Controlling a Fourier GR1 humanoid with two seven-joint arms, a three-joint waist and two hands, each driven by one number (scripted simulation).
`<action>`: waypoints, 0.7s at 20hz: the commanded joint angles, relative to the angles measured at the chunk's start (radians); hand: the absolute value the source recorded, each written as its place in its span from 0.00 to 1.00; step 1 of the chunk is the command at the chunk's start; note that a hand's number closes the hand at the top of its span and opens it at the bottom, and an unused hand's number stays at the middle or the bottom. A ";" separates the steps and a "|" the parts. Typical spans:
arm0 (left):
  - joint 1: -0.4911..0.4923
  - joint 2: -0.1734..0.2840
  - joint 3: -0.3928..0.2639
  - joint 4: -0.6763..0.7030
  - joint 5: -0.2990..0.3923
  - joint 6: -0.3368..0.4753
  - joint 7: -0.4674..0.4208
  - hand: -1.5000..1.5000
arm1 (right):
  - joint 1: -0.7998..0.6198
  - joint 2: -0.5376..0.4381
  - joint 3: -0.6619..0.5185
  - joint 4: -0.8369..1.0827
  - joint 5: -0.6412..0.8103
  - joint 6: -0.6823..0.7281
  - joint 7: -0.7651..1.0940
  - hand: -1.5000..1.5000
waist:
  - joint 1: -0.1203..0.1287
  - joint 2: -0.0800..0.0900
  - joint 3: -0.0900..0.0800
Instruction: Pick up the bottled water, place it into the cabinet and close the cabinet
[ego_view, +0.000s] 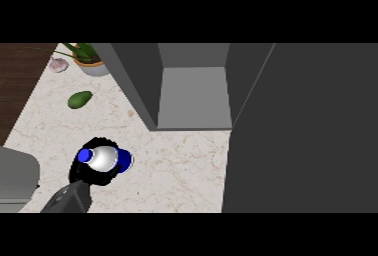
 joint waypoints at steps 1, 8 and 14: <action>0.031 0.013 0.018 -0.020 0.027 -0.109 -0.073 1.00 | 0.020 0.019 0.061 -0.047 0.030 -0.022 0.016 0.00 | 0.001 0.000 -0.001; 0.044 -0.040 0.014 -0.096 0.080 -0.118 0.049 1.00 | 0.052 -0.010 0.019 0.023 -0.002 0.025 -0.070 0.00 | 0.003 -0.003 0.001; 0.138 -0.096 -0.032 -0.320 0.117 -0.055 0.162 1.00 | 0.020 -0.018 0.000 0.032 -0.014 0.013 -0.058 0.00 | 0.012 -0.005 0.002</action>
